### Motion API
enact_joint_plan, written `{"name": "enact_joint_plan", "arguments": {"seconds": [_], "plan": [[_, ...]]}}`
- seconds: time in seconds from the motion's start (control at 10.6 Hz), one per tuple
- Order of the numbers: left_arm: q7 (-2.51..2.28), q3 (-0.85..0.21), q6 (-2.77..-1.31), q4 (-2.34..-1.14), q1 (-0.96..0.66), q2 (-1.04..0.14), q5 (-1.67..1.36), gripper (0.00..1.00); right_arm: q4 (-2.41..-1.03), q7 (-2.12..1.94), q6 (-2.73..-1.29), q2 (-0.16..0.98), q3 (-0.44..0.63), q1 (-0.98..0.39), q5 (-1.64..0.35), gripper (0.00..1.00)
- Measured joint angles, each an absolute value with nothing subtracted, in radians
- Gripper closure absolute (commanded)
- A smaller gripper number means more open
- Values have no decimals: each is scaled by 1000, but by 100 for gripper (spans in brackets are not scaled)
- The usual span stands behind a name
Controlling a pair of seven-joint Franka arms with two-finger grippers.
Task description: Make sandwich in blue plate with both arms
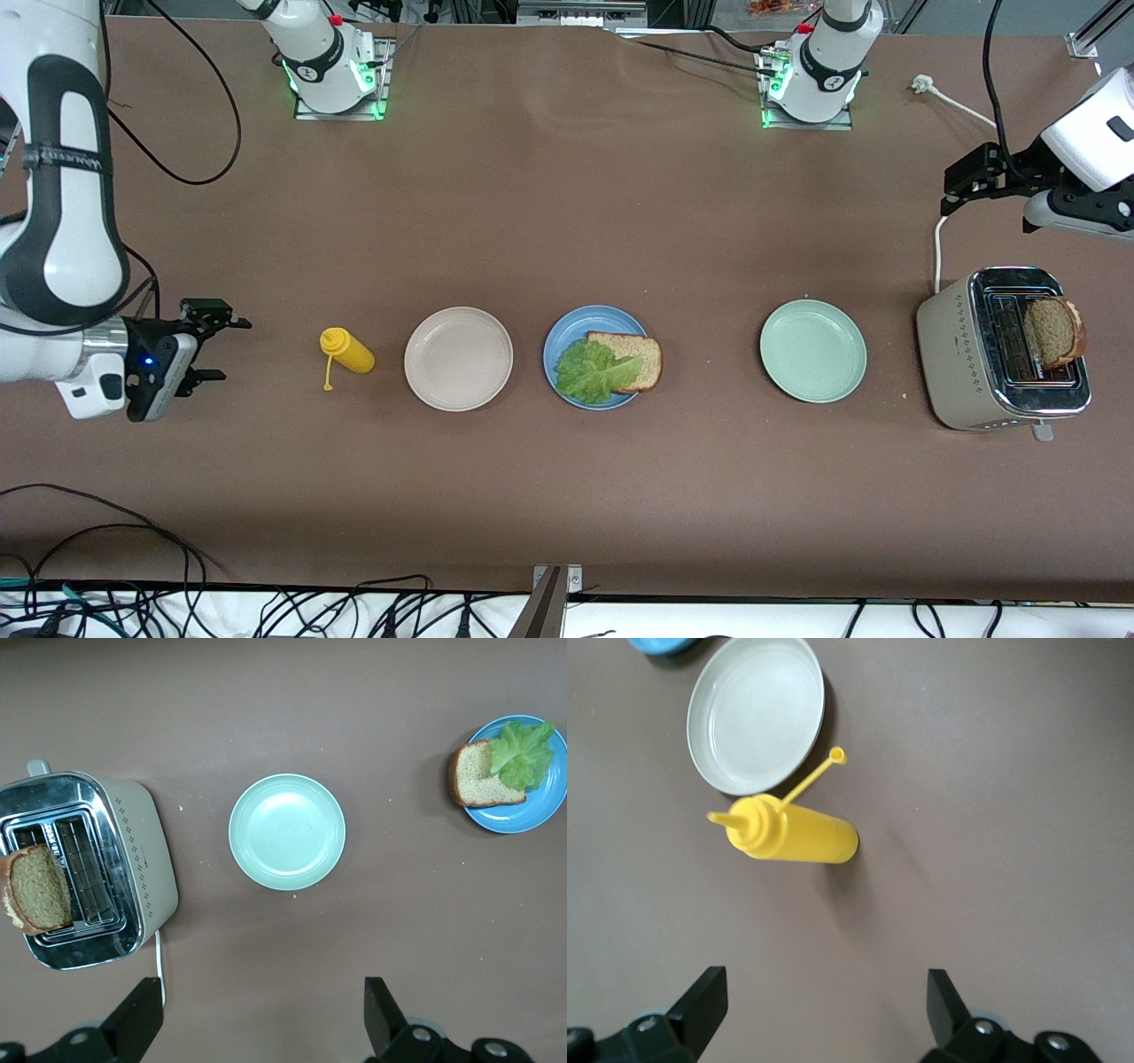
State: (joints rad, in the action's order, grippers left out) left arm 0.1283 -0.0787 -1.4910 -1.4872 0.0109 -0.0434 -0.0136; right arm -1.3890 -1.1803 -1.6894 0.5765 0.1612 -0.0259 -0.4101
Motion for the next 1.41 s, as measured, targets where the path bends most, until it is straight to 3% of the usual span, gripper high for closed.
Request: {"name": "enact_joint_plan", "arguments": {"seconds": [0.47,0.75,1.03,1.41], "plan": [[128,-76,-1469,-1487,18,-44,-14,0,-1466,-783,-1718,404,69,-27,-289,0],[128,-74,-1464,-1487,19,-44,-14,0,-1576,-617,-1805,269,19,-29,-211,0],[128,-72,-1457,-1487,20,-44,-14,0,-1650,-359,-1804,151,-35,-39,-66,0],[128,-70,-1435,-1487,20,-44,-14,0,-1679,-225,-1767,36,-28,-58,-19,0]]}}
